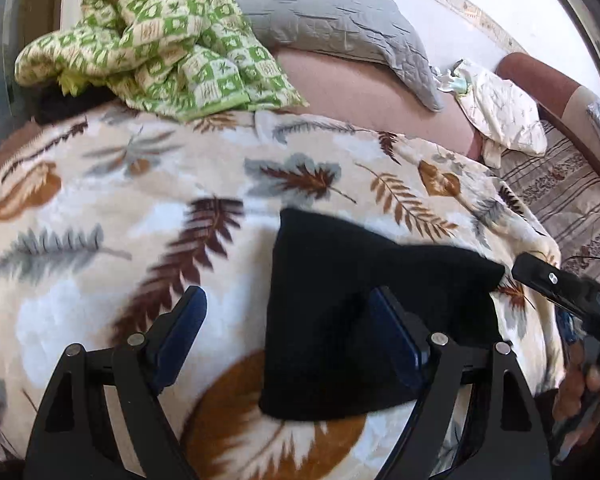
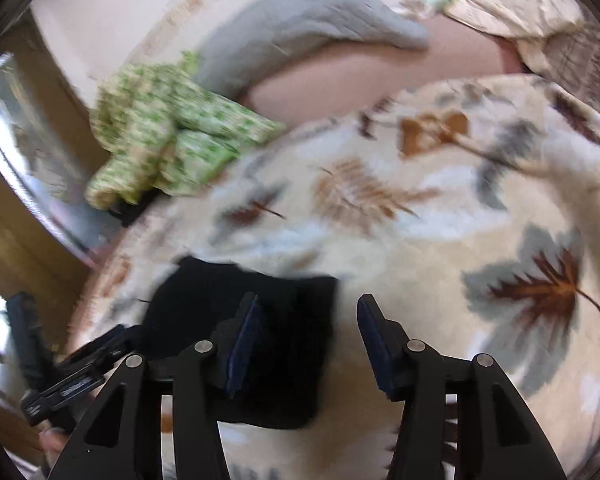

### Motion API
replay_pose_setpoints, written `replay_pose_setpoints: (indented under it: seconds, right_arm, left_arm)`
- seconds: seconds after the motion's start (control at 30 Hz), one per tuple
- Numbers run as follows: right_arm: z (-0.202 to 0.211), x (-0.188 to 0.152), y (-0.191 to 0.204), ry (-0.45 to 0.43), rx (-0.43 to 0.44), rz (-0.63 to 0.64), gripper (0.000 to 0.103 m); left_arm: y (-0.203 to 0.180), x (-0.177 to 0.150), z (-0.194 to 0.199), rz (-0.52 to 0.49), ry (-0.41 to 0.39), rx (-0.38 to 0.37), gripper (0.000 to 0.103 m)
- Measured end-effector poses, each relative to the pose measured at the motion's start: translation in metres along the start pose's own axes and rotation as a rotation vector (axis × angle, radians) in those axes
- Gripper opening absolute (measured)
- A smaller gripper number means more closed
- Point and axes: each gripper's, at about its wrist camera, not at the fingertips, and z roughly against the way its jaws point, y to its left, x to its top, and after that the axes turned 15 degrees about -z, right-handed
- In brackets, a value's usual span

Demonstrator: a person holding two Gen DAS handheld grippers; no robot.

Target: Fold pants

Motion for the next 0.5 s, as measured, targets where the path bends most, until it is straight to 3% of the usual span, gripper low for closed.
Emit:
replay_pose_setpoints:
  seconds: [0.1, 0.27, 0.4, 0.5]
  right_arm:
    - [-0.008, -0.003, 0.03, 0.026, 0.064, 0.09, 0.045]
    - [-0.041, -0.006, 0.054, 0.053, 0.063, 0.138, 0.044]
    - [-0.058, -0.015, 0.037, 0.141, -0.007, 0.122, 0.041]
    - [-0.05, -0.023, 0.022, 0.155, 0.003, 0.111, 0.04]
  left_arm:
    - [-0.002, 0.014, -0.019, -0.017, 0.019, 0.03, 0.084]
    - [0.001, 0.023, -0.051, 0.002, 0.109, 0.061, 0.084]
    - [-0.007, 0.013, -0.055, -0.033, 0.113, 0.052, 0.085]
    - [-0.009, 0.011, -0.053, -0.051, 0.118, 0.047, 0.085]
